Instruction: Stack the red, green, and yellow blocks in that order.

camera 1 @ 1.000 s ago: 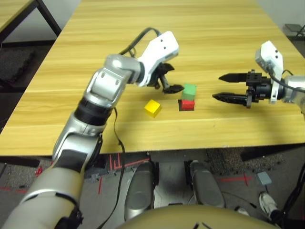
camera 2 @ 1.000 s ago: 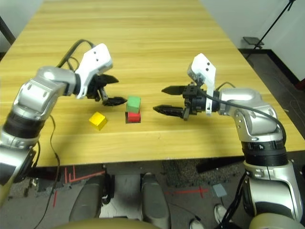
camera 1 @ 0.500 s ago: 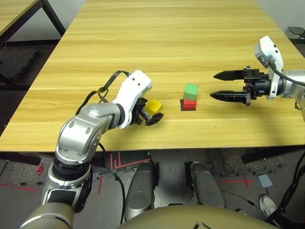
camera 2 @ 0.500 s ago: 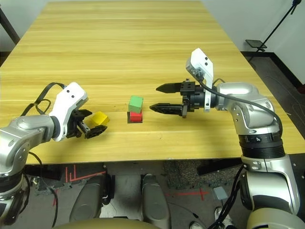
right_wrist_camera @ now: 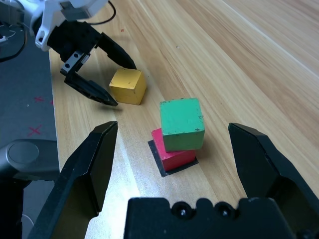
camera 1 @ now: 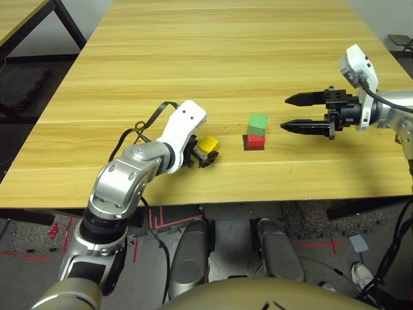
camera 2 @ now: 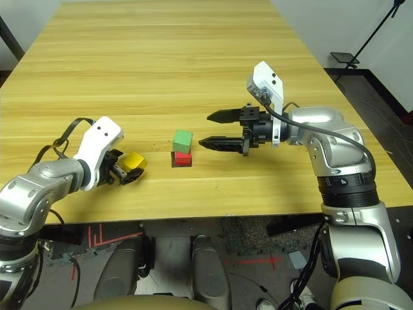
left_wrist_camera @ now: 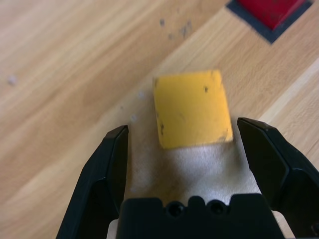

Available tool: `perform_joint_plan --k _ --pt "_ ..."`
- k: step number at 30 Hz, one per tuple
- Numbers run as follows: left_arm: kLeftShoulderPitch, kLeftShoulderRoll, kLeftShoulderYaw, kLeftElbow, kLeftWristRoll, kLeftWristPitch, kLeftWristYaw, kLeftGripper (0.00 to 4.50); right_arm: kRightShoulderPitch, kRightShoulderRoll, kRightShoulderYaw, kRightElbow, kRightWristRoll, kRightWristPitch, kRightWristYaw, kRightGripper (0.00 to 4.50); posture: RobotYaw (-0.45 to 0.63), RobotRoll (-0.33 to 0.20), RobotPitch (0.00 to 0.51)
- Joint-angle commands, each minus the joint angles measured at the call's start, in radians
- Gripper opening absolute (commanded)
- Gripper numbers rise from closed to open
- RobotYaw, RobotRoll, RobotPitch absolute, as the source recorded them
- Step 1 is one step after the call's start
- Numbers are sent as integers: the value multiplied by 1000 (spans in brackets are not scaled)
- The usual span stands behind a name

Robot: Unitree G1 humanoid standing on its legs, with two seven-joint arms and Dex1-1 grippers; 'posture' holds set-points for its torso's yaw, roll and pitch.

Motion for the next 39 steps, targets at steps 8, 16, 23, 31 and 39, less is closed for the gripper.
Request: perform_joint_plan --k 8,16,23,31,39 --pt "-83 -51 83 44 -56 4 17 1913 26 -7 -16 -23 4 0 -20 4500 249 -104 101" --pt "-367 166 -7 193 -167 -266 -373 1913 49 -25 -17 -33 14 -3 5 4500 251 -91 83" --pt "-538 111 -162 465 -157 -577 -731 1913 63 -35 -29 -46 22 5 6 4500 213 -85 82" --pt "-716 -65 -271 870 -23 -829 -891 1913 111 -43 -61 -96 34 28 -19 4500 165 -86 84" --pt "-859 -195 -271 1288 123 -1110 -956 1913 146 -49 -86 -145 54 57 -51 4500 121 -85 92"
